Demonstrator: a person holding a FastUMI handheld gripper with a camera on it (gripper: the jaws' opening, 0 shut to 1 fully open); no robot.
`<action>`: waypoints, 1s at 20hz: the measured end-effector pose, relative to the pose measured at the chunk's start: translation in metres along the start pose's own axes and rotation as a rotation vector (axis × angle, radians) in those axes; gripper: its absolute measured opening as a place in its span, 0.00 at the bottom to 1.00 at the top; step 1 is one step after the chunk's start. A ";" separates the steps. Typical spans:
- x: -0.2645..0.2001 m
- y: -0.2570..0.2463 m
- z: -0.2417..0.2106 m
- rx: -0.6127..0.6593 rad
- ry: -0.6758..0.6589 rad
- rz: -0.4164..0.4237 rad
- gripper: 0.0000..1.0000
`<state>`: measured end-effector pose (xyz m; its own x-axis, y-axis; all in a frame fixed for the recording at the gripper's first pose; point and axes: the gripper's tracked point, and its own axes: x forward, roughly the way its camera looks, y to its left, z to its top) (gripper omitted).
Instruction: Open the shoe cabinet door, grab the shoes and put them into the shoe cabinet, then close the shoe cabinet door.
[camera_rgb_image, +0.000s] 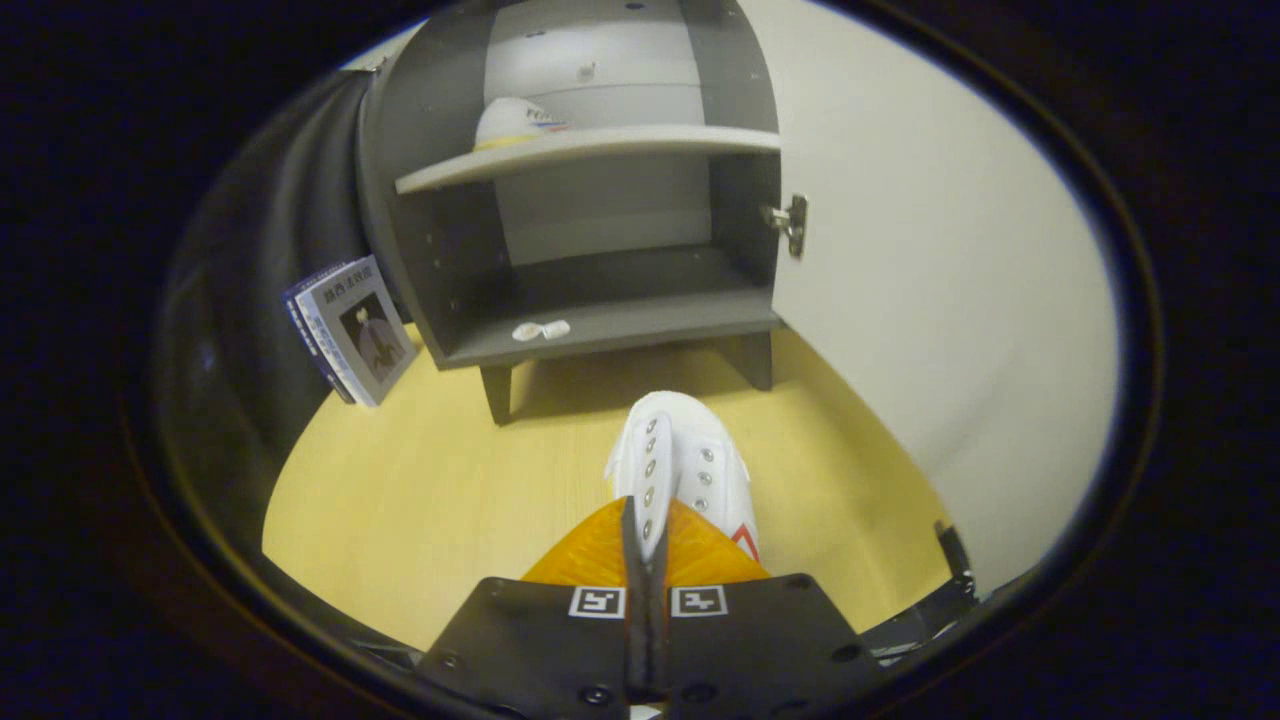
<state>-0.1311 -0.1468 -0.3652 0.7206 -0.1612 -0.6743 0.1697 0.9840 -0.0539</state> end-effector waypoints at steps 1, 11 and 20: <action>-0.005 0.000 0.019 -0.006 -0.025 -0.005 0.03; -0.033 0.002 0.193 -0.010 -0.220 -0.043 0.03; 0.020 0.009 0.306 -0.101 -0.343 -0.092 0.02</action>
<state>0.0908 -0.1643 -0.1537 0.8918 -0.2483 -0.3783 0.1892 0.9640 -0.1866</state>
